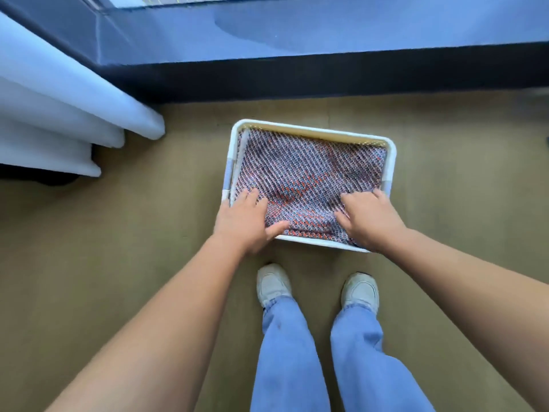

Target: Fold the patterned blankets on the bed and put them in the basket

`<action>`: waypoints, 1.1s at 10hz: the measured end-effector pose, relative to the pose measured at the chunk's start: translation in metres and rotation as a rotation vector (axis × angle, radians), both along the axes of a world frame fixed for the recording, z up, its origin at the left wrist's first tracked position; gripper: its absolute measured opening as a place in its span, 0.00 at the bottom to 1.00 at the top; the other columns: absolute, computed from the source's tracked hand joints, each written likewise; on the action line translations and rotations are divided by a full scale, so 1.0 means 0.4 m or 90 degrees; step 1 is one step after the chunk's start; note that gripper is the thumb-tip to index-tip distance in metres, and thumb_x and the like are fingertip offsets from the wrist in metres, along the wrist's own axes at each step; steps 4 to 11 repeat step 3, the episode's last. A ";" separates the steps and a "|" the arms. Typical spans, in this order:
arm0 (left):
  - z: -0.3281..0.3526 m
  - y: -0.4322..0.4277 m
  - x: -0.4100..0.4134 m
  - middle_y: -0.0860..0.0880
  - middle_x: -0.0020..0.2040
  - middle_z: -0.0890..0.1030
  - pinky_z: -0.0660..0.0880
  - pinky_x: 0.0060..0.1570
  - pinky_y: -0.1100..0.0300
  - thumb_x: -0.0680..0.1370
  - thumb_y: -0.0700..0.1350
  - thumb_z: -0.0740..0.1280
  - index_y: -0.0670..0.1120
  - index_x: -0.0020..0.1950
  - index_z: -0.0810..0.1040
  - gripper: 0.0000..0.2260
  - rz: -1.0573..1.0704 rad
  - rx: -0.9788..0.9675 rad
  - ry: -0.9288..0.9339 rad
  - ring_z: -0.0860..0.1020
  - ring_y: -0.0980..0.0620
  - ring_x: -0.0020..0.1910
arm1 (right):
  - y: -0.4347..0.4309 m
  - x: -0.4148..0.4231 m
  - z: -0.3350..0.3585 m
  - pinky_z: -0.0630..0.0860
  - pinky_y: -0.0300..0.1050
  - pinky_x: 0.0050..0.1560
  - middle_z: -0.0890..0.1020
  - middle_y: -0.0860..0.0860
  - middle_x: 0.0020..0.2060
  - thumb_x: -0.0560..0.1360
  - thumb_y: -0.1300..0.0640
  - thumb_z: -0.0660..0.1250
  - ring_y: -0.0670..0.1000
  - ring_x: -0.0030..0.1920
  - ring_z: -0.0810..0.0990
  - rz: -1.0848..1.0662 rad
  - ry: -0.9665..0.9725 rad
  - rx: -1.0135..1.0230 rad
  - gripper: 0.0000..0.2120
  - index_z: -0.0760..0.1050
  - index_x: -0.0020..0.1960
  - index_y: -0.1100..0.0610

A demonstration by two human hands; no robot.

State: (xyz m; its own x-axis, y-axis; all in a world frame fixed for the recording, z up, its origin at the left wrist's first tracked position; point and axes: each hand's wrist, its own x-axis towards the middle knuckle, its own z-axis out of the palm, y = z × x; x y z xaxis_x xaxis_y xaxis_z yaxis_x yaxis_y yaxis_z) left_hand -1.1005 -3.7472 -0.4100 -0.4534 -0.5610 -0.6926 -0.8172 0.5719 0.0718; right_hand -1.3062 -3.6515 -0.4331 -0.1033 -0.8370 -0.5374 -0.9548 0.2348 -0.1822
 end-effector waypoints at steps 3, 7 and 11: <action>0.388 0.261 0.041 0.50 0.73 0.62 0.63 0.65 0.50 0.78 0.62 0.52 0.47 0.73 0.58 0.29 0.027 -0.074 0.132 0.59 0.51 0.72 | 0.230 0.109 0.414 0.68 0.50 0.54 0.78 0.57 0.55 0.79 0.48 0.56 0.58 0.58 0.74 -0.110 -0.069 -0.086 0.17 0.69 0.61 0.57; 0.388 0.261 0.041 0.50 0.73 0.62 0.63 0.65 0.50 0.78 0.62 0.52 0.47 0.73 0.58 0.29 0.027 -0.074 0.132 0.59 0.51 0.72 | 0.230 0.109 0.414 0.68 0.50 0.54 0.78 0.57 0.55 0.79 0.48 0.56 0.58 0.58 0.74 -0.110 -0.069 -0.086 0.17 0.69 0.61 0.57; 0.388 0.261 0.041 0.50 0.73 0.62 0.63 0.65 0.50 0.78 0.62 0.52 0.47 0.73 0.58 0.29 0.027 -0.074 0.132 0.59 0.51 0.72 | 0.230 0.109 0.414 0.68 0.50 0.54 0.78 0.57 0.55 0.79 0.48 0.56 0.58 0.58 0.74 -0.110 -0.069 -0.086 0.17 0.69 0.61 0.57</action>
